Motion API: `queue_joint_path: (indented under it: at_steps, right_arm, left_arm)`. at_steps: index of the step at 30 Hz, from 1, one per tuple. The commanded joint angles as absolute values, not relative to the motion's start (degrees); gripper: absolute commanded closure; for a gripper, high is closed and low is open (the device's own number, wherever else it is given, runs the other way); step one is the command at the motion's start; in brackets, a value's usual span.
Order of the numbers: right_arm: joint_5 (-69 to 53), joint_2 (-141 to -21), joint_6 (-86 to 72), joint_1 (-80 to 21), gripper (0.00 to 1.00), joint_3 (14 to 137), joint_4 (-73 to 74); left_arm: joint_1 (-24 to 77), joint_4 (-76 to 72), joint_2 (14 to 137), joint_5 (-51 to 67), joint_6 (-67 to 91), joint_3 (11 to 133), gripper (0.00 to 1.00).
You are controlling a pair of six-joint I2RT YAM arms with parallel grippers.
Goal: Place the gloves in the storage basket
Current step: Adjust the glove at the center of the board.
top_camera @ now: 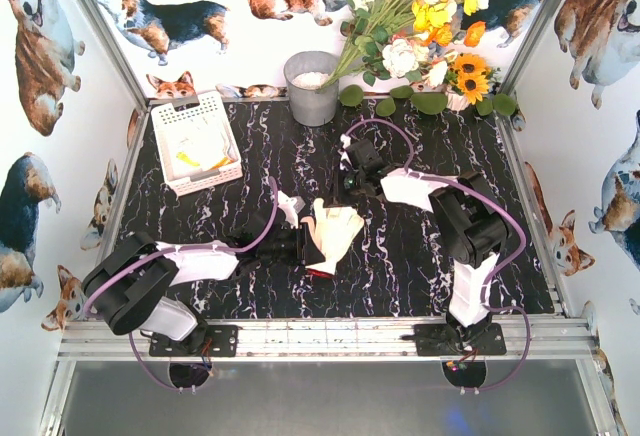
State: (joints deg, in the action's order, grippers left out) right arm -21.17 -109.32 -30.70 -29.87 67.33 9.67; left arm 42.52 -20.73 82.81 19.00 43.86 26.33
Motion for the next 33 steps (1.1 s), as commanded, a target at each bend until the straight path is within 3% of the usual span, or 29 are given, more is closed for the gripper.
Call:
queue_joint_path:
  at_steps: [1, 33]
  right_arm:
    - [-18.1, -106.1, -31.8, -29.5, 1.0, 66.0, 5.4]
    - [-0.2, -102.6, -34.5, -28.6, 1.0, 60.4, 4.6]
  left_arm:
    - [42.8, -20.7, 82.6, 18.9, 42.3, 27.0, 0.72]
    - [42.5, -20.5, 91.8, 19.5, 36.7, 31.9, 0.71]
